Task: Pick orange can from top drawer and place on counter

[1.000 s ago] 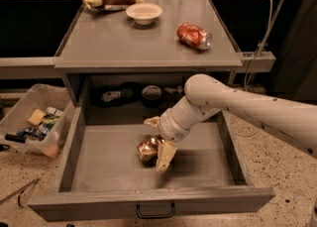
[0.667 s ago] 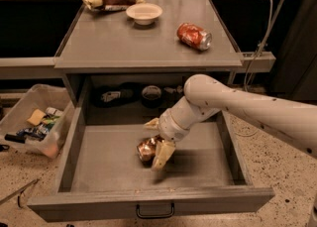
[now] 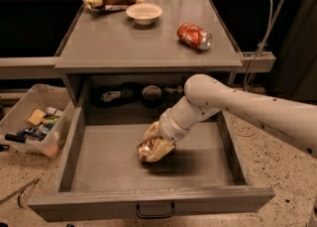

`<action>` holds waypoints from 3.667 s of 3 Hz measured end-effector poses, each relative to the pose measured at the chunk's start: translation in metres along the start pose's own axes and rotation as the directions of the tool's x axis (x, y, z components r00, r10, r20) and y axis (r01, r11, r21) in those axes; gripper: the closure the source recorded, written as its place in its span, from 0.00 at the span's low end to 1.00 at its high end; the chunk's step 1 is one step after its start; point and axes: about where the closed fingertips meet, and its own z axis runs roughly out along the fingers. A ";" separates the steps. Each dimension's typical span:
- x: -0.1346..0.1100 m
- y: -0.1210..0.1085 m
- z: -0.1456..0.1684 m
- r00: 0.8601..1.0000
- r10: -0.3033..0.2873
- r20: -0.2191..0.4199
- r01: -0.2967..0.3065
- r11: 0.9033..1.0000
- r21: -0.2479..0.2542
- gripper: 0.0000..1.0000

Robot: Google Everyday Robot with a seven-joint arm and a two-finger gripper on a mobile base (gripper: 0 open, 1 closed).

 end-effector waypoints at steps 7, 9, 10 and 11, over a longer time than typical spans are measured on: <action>-0.244 -0.121 -0.229 0.887 -0.443 -0.129 0.460 0.827 0.324 1.00; -0.275 -0.221 -0.237 0.842 -0.495 -0.215 0.536 0.718 0.445 1.00; -0.265 -0.269 -0.223 0.885 -0.436 -0.164 0.457 0.750 0.478 1.00; -0.265 -0.283 -0.238 0.889 -0.431 -0.156 0.445 0.731 0.518 1.00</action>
Offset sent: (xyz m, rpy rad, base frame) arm -0.0102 -0.0091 0.2297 0.0245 -0.1133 -0.0949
